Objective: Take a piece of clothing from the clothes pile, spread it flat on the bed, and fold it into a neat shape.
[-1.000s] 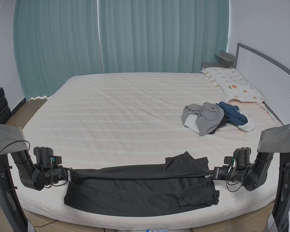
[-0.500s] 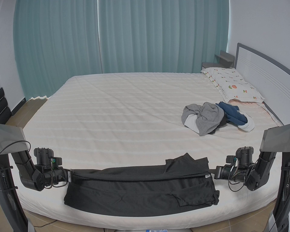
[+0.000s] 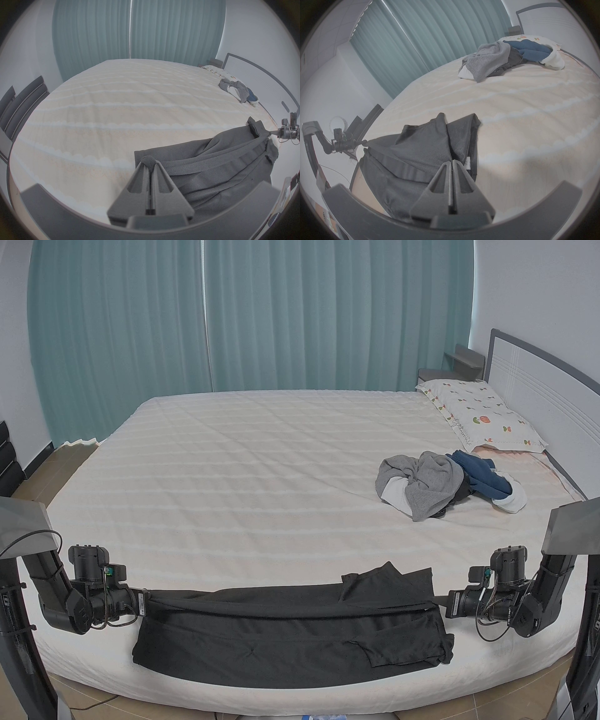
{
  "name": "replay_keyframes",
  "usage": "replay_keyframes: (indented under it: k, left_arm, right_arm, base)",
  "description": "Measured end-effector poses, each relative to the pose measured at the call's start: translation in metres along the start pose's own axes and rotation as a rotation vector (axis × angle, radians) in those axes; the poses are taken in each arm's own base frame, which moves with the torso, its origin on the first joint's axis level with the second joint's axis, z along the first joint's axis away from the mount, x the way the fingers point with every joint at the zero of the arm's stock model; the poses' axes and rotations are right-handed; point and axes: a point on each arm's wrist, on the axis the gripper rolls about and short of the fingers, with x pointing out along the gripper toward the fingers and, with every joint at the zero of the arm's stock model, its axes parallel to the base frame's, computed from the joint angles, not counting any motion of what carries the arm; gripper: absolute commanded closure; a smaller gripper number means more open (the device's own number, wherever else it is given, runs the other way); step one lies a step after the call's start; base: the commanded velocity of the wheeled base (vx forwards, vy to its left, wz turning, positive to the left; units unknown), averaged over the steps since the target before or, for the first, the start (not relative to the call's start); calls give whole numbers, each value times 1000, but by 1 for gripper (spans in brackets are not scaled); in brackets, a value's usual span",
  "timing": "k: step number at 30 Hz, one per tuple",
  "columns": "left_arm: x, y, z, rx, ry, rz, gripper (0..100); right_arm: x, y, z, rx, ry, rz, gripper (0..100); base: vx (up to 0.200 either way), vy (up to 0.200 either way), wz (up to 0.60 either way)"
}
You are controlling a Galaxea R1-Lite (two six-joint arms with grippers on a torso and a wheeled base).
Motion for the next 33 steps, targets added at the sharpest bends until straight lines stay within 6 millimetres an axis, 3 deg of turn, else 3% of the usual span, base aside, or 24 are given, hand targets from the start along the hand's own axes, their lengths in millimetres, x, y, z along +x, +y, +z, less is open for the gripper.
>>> replay_keyframes:
  k: [11, 12, 23, 33]
  left_arm:
    - [4, -1, -9, 24, 40, -5, 100]
    - [5, -1, -10, 24, 44, -5, 0]
    - [6, -1, -14, 24, 55, -4, 0]
    - [-5, 5, -2, -7, 0, -7, 0]
  right_arm:
    - [7, -6, -18, -50, 74, -14, 100]
    - [8, -6, -19, -50, 79, -15, 0]
    - [10, -6, -16, -44, 60, -9, 0]
    - [7, -5, 9, 103, -39, 1, 0]
  base:
    - [0, 0, 0]
    - [0, 0, 0]
    - [0, 0, 0]
    - [0, 0, 0]
